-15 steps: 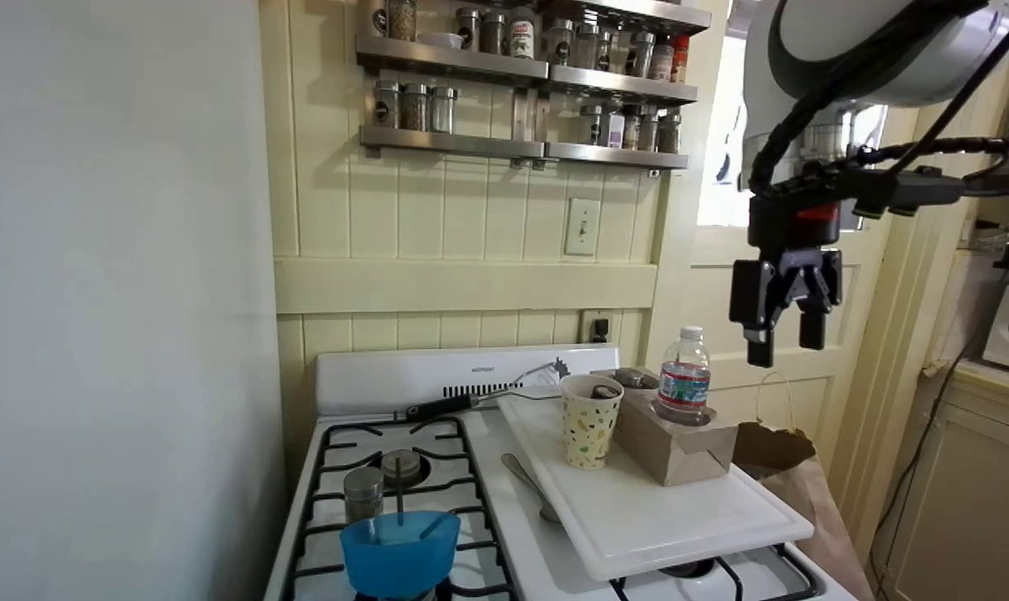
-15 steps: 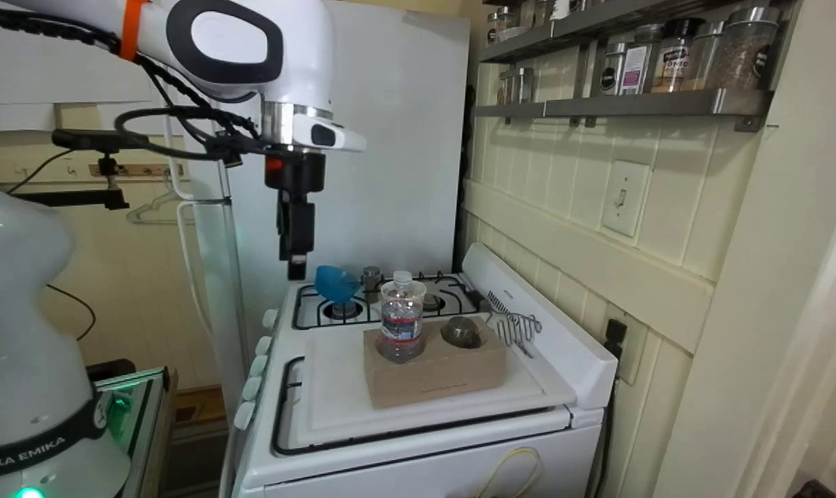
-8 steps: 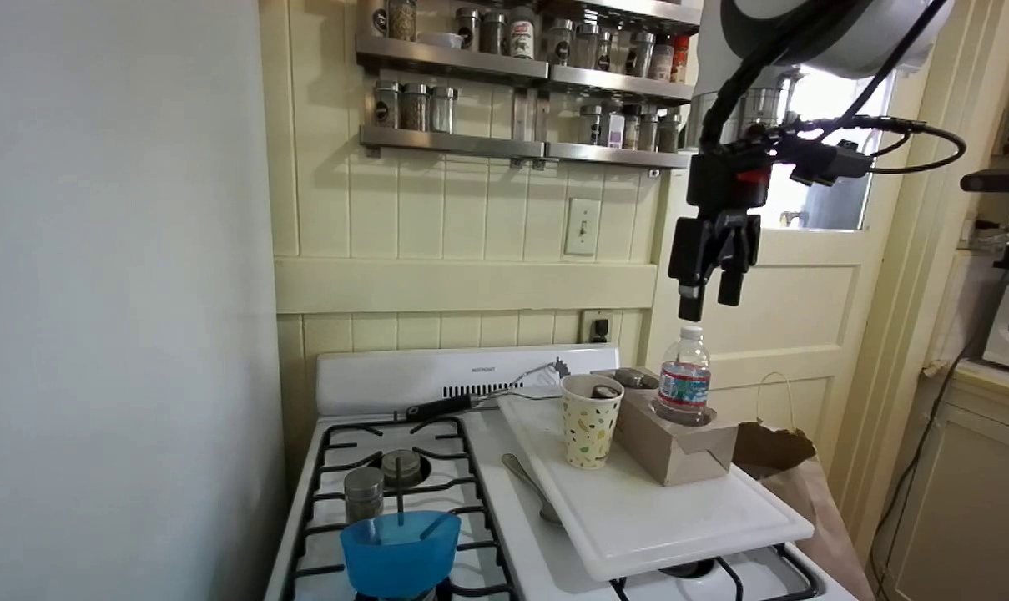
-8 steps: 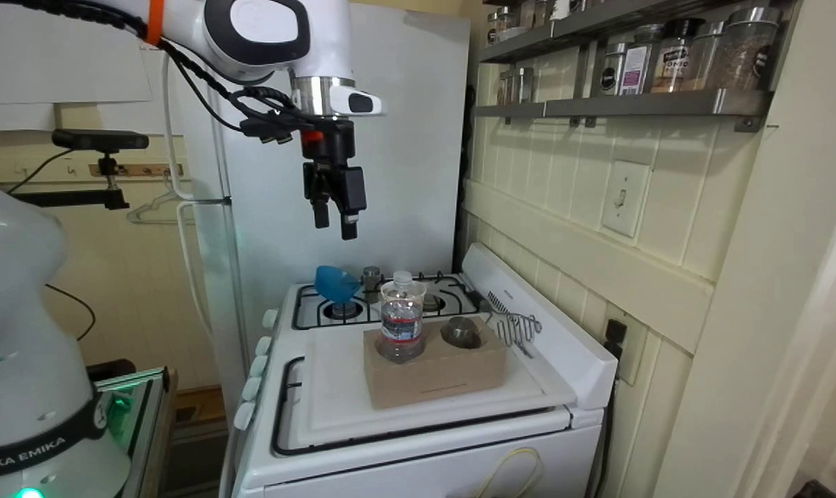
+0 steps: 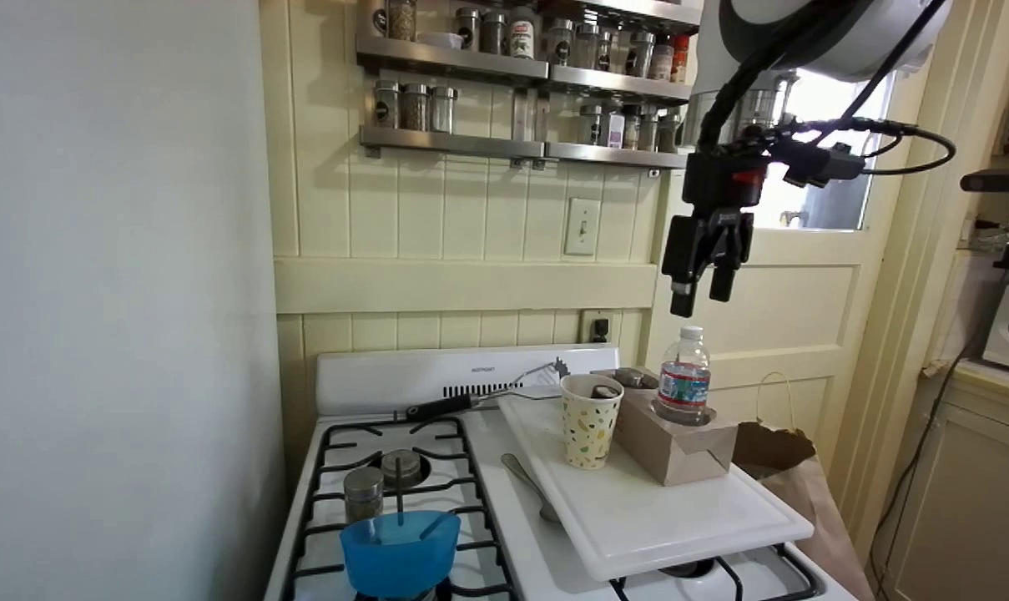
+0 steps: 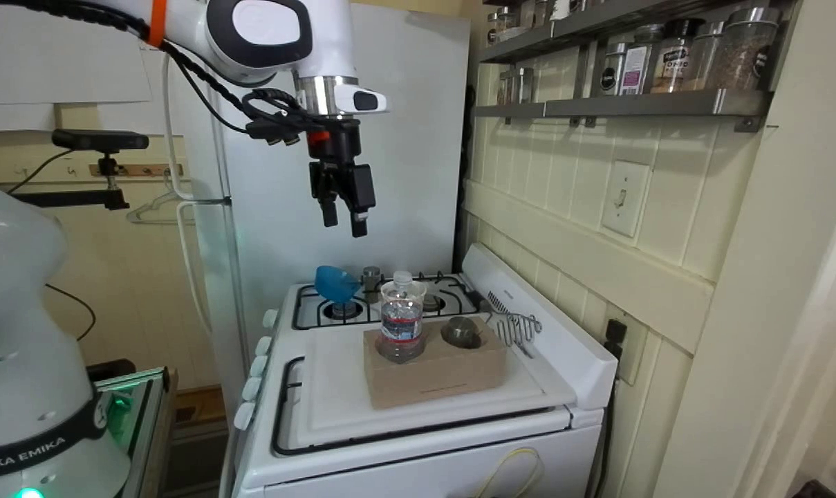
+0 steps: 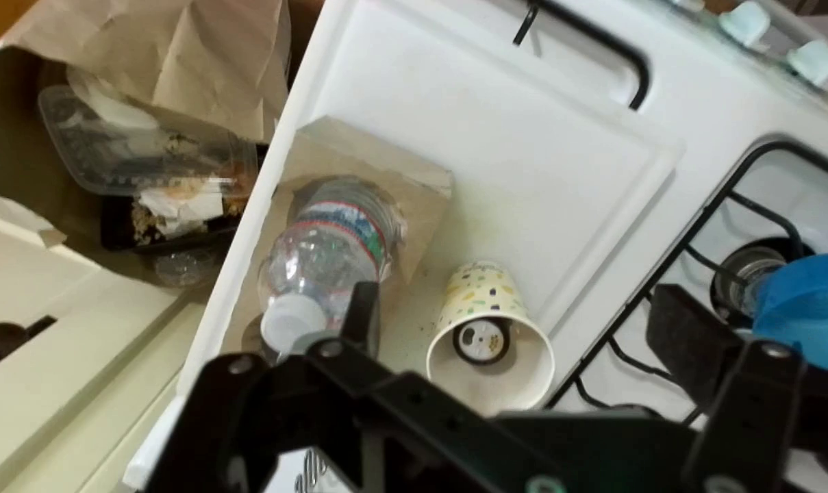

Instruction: Remove the black container from the coffee cup and place it on the tray.

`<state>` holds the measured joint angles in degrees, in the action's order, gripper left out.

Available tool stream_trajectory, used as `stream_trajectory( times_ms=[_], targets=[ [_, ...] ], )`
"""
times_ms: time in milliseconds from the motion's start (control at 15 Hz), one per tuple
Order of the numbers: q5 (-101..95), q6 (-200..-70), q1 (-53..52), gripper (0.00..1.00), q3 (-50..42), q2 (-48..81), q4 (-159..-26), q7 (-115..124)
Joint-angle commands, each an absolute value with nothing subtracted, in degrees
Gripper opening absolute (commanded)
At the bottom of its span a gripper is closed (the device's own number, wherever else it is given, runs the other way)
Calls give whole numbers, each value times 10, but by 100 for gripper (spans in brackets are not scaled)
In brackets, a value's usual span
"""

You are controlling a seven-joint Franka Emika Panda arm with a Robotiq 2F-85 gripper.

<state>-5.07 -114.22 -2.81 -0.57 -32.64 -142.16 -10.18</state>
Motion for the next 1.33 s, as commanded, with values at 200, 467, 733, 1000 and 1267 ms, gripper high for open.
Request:
stream_trajectory(
  times_ms=[200, 467, 733, 1000, 1267],
  targets=[
    [-2, -1273, -81, 100, -67, -245, -1392, -299],
    [5, -1266, -73, 100, -65, -243, -1392, -314],
    [14, -1278, -76, 100, -79, -187, -1366, -353],
    [30, -1310, -72, 100, -78, -137, -1351, -369],
    [23, -1323, -65, 100, -57, -86, -1336, -346]
  ],
)
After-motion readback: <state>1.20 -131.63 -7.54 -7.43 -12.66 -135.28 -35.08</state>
